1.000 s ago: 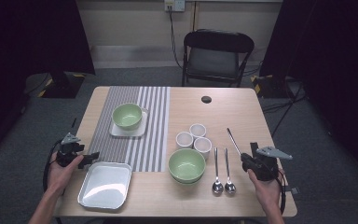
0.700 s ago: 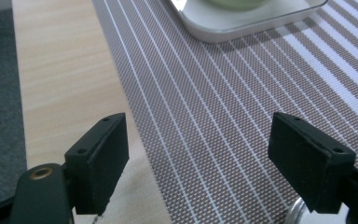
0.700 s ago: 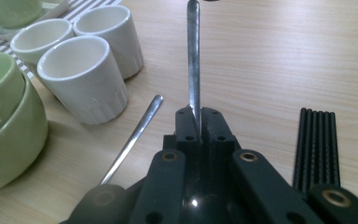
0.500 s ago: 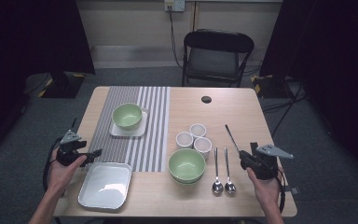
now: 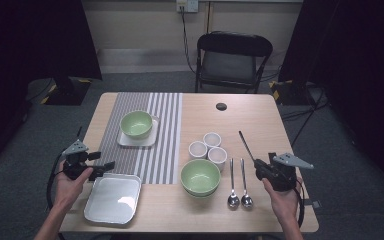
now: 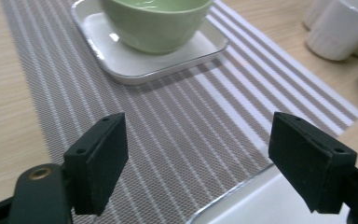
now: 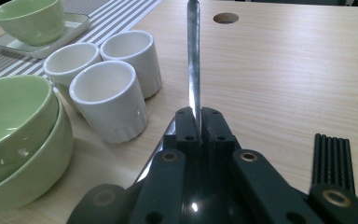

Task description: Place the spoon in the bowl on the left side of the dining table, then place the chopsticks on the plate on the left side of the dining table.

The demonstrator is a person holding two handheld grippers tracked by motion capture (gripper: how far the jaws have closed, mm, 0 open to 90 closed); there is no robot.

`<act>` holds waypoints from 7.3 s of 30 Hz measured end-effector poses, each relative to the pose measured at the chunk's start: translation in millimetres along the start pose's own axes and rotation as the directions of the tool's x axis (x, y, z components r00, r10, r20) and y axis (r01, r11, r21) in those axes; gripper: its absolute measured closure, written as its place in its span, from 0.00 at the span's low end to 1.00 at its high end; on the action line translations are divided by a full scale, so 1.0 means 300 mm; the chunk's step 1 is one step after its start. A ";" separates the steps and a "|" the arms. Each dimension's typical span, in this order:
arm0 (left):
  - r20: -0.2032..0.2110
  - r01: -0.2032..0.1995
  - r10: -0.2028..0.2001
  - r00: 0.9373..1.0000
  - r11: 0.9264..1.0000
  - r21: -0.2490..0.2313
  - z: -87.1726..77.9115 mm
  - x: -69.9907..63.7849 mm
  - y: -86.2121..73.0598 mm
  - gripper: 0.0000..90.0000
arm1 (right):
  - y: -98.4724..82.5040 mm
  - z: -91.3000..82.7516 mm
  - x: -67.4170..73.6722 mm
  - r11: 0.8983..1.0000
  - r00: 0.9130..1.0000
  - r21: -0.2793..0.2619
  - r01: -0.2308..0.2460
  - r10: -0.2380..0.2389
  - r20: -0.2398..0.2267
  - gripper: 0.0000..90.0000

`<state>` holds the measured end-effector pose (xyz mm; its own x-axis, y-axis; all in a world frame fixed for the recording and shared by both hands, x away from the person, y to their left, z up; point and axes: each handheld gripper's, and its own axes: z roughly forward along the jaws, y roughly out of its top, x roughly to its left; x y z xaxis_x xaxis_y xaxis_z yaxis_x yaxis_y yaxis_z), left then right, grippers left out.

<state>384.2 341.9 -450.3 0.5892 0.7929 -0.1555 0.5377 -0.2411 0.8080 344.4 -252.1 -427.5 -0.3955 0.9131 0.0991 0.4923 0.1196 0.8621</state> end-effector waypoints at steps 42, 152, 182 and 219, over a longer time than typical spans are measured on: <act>0.009 -0.084 0.084 0.996 0.996 -0.037 -0.113 -0.164 -0.106 0.22 | 0.040 -0.016 0.100 0.997 0.997 -0.057 0.053 -0.056 -0.058 0.96; 0.484 0.215 -0.058 0.873 0.937 -0.275 0.201 -0.511 0.601 1.00 | 0.266 0.132 0.513 0.957 0.934 -0.285 0.058 -0.152 -0.322 0.97; 0.378 0.063 0.062 0.924 0.949 -0.310 0.191 -0.490 0.591 1.00 | 0.268 0.163 0.489 0.972 0.926 -0.223 0.073 -0.148 -0.346 0.70; 0.193 -0.024 0.082 0.978 0.957 -0.288 0.154 -0.289 0.541 1.00 | 0.126 0.044 0.180 0.997 0.993 -0.054 0.057 -0.062 -0.099 0.31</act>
<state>448.3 208.0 -332.0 0.7363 0.6478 -0.1953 0.3274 -0.0884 0.9408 351.8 -193.1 -396.2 -0.5002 0.8607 0.0945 0.4263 0.1498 0.8921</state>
